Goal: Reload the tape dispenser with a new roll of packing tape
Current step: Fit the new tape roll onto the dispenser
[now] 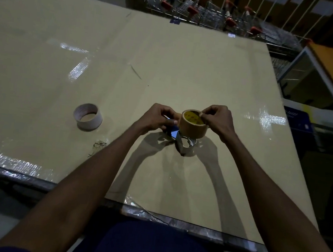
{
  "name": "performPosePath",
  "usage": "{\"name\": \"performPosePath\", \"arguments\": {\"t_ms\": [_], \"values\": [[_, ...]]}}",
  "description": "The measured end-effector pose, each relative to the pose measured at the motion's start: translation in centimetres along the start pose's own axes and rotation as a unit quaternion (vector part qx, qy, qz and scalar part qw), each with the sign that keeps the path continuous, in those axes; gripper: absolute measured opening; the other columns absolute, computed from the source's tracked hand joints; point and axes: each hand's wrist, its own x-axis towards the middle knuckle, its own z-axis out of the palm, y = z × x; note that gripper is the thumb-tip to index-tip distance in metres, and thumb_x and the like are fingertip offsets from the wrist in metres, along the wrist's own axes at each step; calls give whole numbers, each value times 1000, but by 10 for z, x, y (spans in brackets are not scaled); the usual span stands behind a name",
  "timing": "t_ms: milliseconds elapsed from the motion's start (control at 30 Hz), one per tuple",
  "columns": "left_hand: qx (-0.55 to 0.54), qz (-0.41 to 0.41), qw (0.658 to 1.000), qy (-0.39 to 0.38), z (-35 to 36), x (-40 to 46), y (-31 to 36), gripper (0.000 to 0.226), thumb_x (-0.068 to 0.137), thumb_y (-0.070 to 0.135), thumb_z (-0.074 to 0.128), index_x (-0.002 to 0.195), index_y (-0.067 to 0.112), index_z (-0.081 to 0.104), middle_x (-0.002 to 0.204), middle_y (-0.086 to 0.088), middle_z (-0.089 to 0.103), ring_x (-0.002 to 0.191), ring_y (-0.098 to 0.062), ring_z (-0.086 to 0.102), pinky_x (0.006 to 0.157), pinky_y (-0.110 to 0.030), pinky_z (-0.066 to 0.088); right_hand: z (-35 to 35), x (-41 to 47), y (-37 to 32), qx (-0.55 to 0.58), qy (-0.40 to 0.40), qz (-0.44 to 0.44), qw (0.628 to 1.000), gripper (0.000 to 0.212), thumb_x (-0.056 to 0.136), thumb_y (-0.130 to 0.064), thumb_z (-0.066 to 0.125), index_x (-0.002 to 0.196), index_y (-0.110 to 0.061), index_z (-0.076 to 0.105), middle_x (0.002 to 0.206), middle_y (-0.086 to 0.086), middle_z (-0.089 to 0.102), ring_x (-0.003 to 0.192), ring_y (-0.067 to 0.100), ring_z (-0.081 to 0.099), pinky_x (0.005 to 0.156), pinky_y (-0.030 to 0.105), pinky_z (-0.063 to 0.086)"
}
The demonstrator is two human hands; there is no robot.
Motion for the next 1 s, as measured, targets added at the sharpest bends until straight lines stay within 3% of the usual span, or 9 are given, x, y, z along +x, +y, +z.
{"name": "performPosePath", "arguments": {"t_ms": [100, 300, 500, 733, 800, 900, 1000], "values": [[-6, -7, 1000, -9, 1, 0, -3, 16, 83, 0, 76, 97, -5, 71, 93, -23, 73, 80, -24, 69, 73, -41, 58, 1, -8, 3, -20, 11, -1, 1000, 6, 78, -18, 72, 82, -16, 76, 80, 4, 74, 79, 21, 71, 76, 46, 61], [12, 1, 999, -35, 1, 0, -10, 15, 85, 3, 75, 95, -7, 70, 95, -26, 73, 77, -22, 66, 60, -24, 53, 8, -26, 4, -64, 41, -15, 997, 8, 81, -20, 69, 85, -15, 73, 80, 0, 71, 80, 19, 68, 77, 41, 59], [32, 20, 999, 7, 2, 2, -12, 11, 87, 13, 74, 92, 4, 74, 81, -8, 71, 66, -18, 65, 51, -23, 50, 11, -38, 4, -16, 45, 12, 999, 9, 75, -19, 68, 80, -12, 71, 73, 4, 71, 67, 22, 71, 67, 46, 62], [32, 2, 999, 14, 13, 5, -13, 5, 86, 12, 73, 91, 9, 73, 82, -5, 69, 63, -18, 65, 46, -21, 48, 7, -44, 5, 8, 8, 45, 999, 5, 71, -12, 68, 75, -10, 68, 70, 9, 72, 62, 27, 72, 65, 50, 62], [53, 9, 998, 21, 14, 6, -15, 3, 85, 12, 74, 85, 10, 73, 80, -2, 70, 67, -20, 66, 49, -24, 51, 7, -46, 7, 10, 8, 54, 998, 6, 69, -13, 67, 74, -10, 68, 69, 9, 72, 61, 27, 72, 65, 51, 61], [96, 17, 995, 31, 13, 9, -15, 9, 82, 15, 73, 75, 20, 72, 79, 9, 70, 73, -16, 67, 68, -33, 58, 7, -46, 10, 9, 9, 61, 998, 8, 69, -15, 66, 74, -10, 67, 67, 8, 72, 60, 26, 72, 66, 52, 61], [138, 33, 990, 25, 13, 8, -10, 12, 83, 12, 70, 75, 21, 71, 80, 11, 70, 76, -10, 64, 67, -24, 54, 9, -45, 13, -9, 14, 63, 998, 4, 71, -12, 67, 74, -10, 67, 68, 7, 71, 62, 25, 72, 67, 50, 62]]}}
